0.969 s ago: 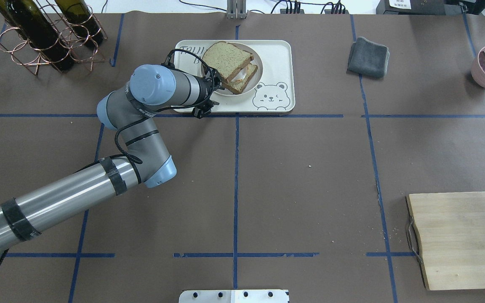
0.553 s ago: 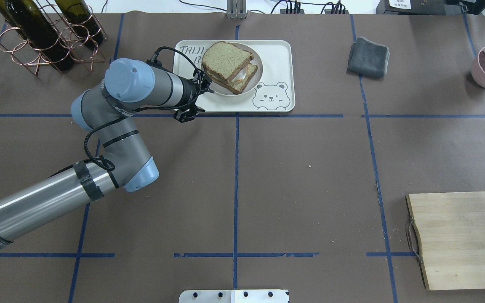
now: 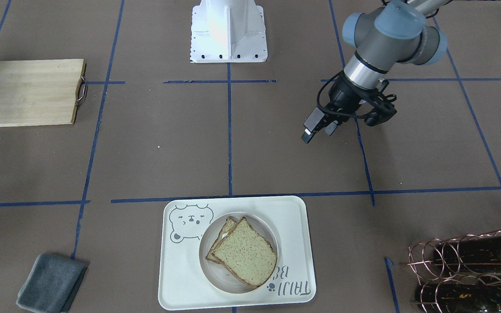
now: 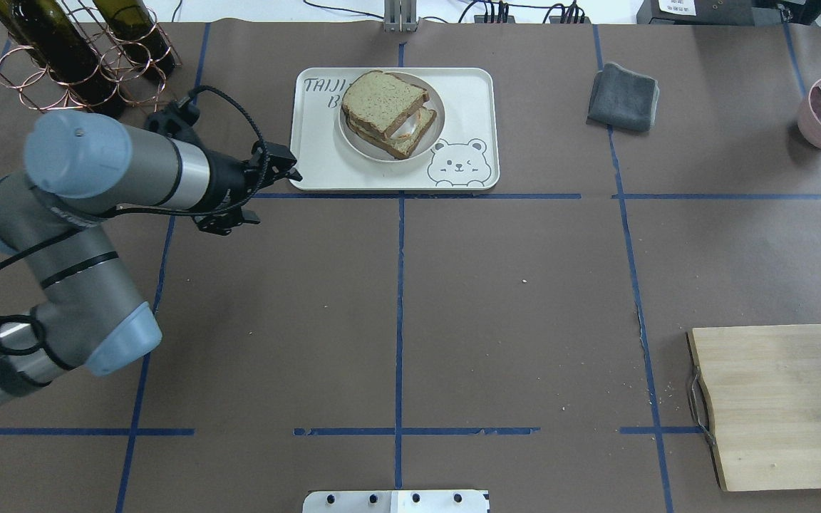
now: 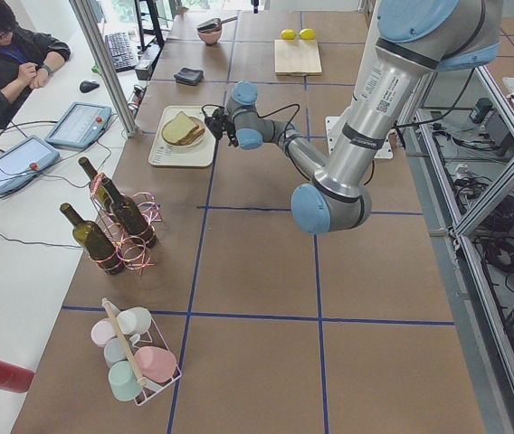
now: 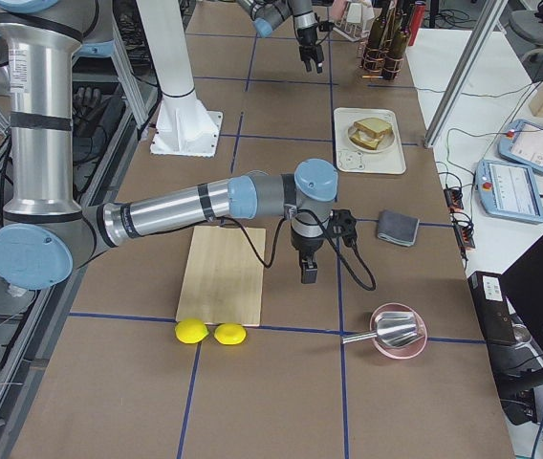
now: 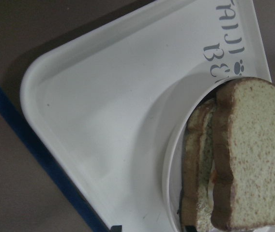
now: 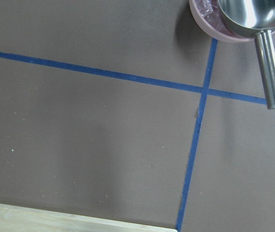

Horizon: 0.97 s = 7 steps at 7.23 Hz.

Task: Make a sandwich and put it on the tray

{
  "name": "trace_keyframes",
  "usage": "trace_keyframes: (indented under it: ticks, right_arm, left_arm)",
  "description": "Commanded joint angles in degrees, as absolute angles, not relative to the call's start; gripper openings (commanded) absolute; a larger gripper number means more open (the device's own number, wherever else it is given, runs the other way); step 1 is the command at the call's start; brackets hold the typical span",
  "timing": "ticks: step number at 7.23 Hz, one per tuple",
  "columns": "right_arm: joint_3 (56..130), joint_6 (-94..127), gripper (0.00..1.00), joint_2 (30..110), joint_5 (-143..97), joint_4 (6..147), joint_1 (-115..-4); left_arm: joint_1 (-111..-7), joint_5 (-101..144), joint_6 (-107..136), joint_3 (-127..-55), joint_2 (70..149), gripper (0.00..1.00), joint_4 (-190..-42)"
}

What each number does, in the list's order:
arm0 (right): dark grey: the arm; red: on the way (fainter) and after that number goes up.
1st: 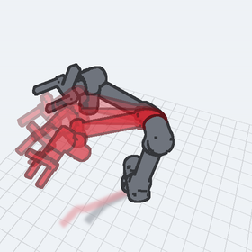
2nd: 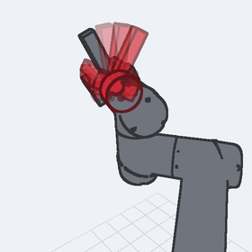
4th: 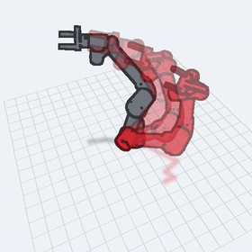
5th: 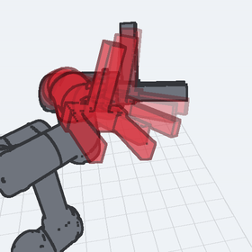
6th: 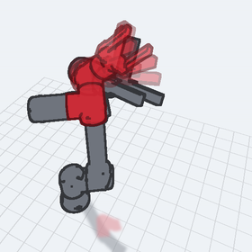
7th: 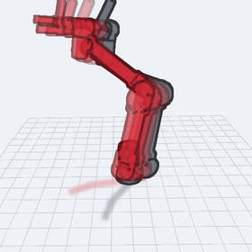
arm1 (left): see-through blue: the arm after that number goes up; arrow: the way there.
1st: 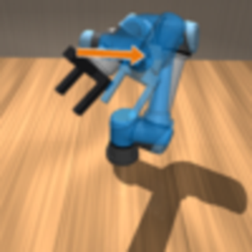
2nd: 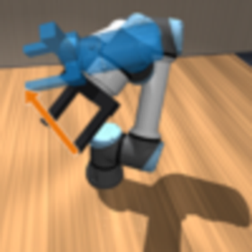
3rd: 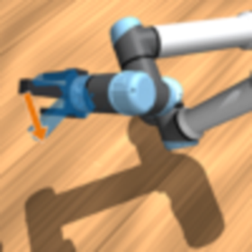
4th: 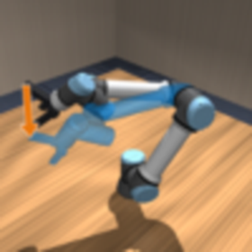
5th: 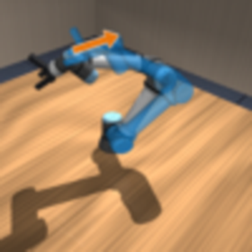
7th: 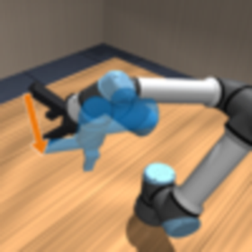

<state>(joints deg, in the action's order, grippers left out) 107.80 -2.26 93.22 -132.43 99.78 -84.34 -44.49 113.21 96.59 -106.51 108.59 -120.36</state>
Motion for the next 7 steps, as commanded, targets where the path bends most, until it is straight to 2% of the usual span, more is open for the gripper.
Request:
trace_keyframes:
  ticks: [1,4,7]
  right_arm:
    - [104.07,-8.6,1.0,93.51,-132.71,99.76,-87.44]
    - [104.33,-8.26,1.0,93.08,-136.85,99.49,-88.15]
    - [103.63,-2.03,1.0,93.25,-136.41,99.49,-88.15]
  left_arm:
    - [-54.02,118.91,76.66,-110.81,105.91,1.0,-109.93]
    - [-65.26,119.0,44.74,-112.76,103.46,1.0,-92.33]
    - [-75.97,126.87,19.68,-111.11,95.39,1.0,-88.07]
